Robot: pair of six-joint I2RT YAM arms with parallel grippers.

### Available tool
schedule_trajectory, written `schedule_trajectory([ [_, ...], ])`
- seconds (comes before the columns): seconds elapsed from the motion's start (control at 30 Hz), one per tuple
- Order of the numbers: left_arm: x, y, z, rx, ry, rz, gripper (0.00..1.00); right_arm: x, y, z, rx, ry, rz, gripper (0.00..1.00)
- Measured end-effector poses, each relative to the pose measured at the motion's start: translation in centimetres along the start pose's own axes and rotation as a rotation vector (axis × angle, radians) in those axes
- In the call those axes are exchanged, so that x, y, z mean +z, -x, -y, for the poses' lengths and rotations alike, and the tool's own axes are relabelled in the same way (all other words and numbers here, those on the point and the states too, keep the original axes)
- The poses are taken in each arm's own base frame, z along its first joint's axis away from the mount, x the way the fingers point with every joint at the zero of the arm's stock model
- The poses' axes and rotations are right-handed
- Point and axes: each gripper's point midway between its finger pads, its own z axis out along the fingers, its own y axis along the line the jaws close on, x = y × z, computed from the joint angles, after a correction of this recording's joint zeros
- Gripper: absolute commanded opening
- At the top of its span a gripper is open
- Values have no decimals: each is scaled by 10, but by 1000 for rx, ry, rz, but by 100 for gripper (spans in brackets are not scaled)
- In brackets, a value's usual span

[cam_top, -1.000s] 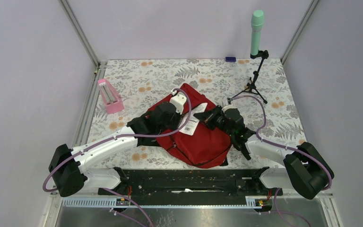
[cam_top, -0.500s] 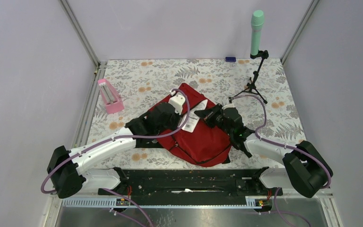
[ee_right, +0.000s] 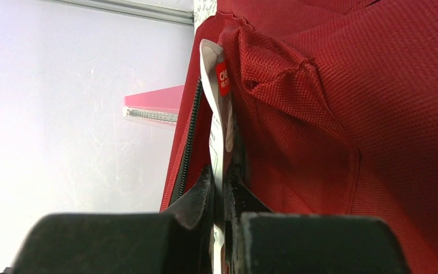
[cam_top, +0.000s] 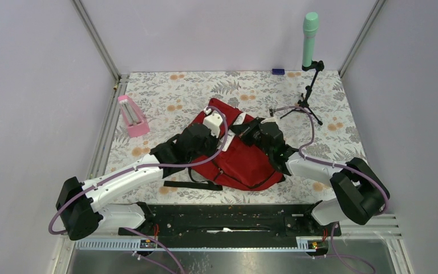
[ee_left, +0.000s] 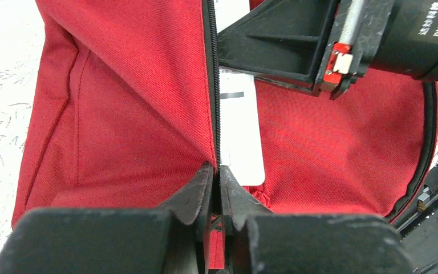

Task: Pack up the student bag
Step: Place the stationery in the student bag.

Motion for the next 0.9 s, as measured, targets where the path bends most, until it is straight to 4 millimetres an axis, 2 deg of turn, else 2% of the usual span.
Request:
schedule_trajectory([
  [0.3, 0, 1, 1, -26, -5, 1, 5, 27, -15, -6, -126, 51, -31, 0],
  [0.5, 2, 3, -2, -70, -26, -1, 5, 38, -30, -1, -177, 66, -68, 0],
  [0.67, 3, 4, -7, -117, -63, -9, 5, 49, -46, -4, -224, 85, -153, 0],
  [0.9, 4, -4, -12, -131, -81, -36, 5, 60, -72, -3, -282, 112, -289, 0],
])
